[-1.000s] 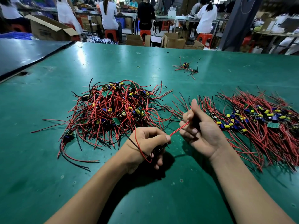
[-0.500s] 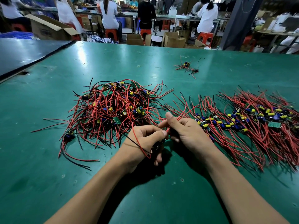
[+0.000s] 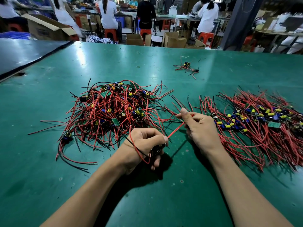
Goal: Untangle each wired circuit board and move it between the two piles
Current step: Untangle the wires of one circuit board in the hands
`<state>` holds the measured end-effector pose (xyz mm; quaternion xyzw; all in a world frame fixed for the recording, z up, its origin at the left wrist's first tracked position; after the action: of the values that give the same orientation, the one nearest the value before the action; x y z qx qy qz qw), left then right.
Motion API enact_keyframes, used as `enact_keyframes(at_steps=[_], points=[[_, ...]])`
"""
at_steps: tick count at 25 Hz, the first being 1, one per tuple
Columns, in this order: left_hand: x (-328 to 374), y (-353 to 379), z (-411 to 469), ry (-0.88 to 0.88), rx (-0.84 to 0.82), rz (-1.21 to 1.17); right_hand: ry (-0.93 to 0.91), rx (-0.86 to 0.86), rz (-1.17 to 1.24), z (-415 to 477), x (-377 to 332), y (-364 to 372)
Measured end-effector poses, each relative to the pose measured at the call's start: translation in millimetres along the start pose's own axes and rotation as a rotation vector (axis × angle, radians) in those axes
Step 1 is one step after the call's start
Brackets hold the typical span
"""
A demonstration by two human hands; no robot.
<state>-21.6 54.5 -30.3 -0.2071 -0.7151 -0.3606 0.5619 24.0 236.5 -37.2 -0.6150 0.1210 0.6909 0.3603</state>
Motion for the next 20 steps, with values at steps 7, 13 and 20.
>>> enact_keyframes(at_steps=[7, 13, 20], points=[[0.2, -0.6, -0.2, 0.009, -0.001, 0.048, 0.486, -0.114, 0.489, -3.3, 0.9, 11.6], [-0.2, -3.4, -0.9, 0.011, -0.031, 0.088, 0.615, -0.303, 0.763, -8.6, -11.0, 10.8], [1.2, -5.1, -2.4, -0.010, -0.084, 0.145, 0.218, -0.124, 0.112, -4.6, -1.6, 8.8]])
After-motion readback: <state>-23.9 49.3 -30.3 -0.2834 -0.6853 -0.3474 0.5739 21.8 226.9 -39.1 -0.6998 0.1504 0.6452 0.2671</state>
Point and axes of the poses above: each hand's wrist, its own z-axis towards the middle knuckle, its own y-axis out of the palm, x = y × z, the point moved 4 cm from there along z, towards the middle knuckle, and after that the axes turned 8 degrees about -z, right-handed, at the moved point
